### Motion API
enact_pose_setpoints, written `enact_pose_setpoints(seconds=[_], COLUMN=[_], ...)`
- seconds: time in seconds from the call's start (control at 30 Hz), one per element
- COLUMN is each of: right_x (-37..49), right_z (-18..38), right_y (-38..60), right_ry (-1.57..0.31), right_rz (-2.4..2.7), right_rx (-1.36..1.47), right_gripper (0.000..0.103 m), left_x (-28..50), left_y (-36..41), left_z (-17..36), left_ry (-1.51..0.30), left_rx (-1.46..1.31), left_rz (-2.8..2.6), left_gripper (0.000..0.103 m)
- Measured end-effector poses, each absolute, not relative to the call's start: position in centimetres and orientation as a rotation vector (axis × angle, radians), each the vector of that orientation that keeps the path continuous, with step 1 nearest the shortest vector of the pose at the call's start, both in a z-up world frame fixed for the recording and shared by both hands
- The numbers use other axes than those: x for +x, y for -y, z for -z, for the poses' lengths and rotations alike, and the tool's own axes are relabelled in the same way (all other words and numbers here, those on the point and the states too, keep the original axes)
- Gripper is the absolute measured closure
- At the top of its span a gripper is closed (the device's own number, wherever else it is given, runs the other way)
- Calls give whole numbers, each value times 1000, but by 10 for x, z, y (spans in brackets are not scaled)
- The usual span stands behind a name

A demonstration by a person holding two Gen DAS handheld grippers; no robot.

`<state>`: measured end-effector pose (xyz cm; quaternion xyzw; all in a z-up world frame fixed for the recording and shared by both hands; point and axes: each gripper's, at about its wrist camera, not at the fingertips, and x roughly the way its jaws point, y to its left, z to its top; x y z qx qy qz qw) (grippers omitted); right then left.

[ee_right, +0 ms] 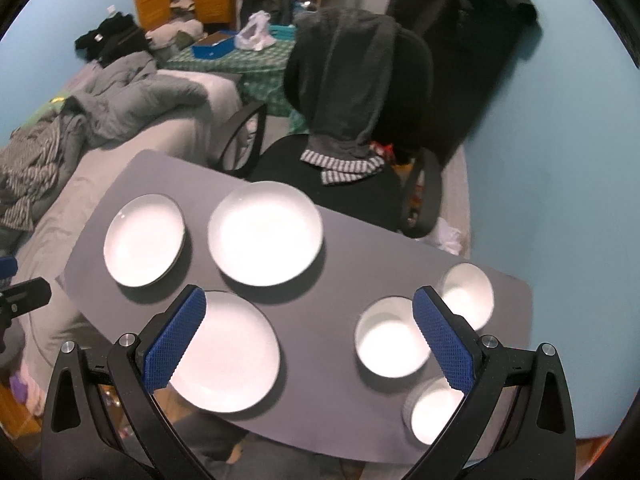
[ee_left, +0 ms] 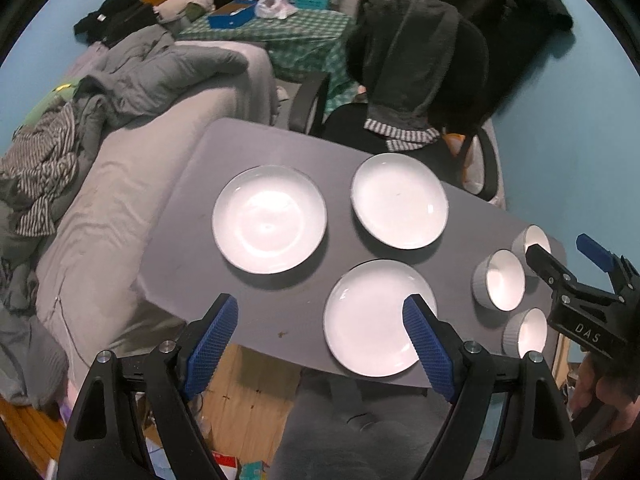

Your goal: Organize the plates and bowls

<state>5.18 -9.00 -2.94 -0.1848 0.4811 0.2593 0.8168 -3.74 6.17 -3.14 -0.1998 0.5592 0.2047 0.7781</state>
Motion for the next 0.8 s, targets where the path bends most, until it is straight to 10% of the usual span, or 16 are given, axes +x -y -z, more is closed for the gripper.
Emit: enact_pose_setpoints(seconds=[0.8], right_x=[66], right_z=[98], right_y=[43], right_ry=[-1156], right_rz=[-735], right_rx=[-428], right_gripper=[1], left_x=[-59], left_y=[-98], left_z=[87], left_ry=[-1264], left_rx=[-546], left_rz=[-543], left_gripper=[17])
